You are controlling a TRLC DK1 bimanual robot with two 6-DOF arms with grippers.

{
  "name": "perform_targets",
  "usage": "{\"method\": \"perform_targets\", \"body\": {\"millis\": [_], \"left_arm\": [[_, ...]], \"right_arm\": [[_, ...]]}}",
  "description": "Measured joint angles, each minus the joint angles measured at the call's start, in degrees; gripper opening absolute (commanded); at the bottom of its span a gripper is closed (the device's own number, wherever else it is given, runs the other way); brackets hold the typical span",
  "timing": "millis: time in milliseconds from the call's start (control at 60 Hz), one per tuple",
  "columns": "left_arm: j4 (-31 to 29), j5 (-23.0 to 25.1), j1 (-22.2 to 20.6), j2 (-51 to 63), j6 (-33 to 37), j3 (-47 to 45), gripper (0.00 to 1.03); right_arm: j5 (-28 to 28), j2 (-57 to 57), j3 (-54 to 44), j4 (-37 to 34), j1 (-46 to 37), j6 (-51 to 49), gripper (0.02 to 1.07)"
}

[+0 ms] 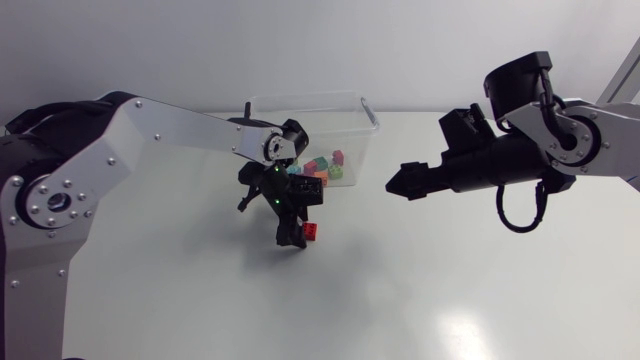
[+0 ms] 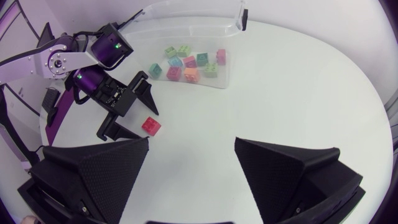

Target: Place the duplo bricks in the container

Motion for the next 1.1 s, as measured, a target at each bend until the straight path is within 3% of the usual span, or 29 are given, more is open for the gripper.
{"method": "perform_targets", "body": {"millis": [67,217,383,550,767,950,1100], "left_arm": [[0.00,0.17,0.00,0.13,0.00,0.00,0.29],[-1.77,0.92,0.00,0.24,0.02,0.04,0.24],[-4.20,2.03,-0.04,-1.42,0.02,-0.92,0.24],[-7.19,6.08,0.50,-10.08,-0.04,-3.74,0.24],[-7.26,9.64,5.60,-21.38,-2.93,1.29,0.24],[-0.55,9.68,10.67,-17.84,-11.56,13.09,0.26],[5.25,5.49,11.89,-10.60,-20.48,21.42,0.27]], "right_arm": [[0.00,0.00,0.00,0.00,0.00,0.00,1.02],[0.00,0.00,0.00,0.02,0.00,0.00,1.02],[0.00,0.00,0.00,0.00,0.00,0.00,1.02],[-0.02,0.00,0.00,0.00,0.00,0.00,1.02],[-0.02,-0.31,-0.11,-0.02,0.00,0.00,1.02],[-0.04,-1.29,-0.42,-0.09,0.00,0.00,1.02],[-0.04,-2.08,-0.70,-0.20,-0.07,0.00,1.02]]}}
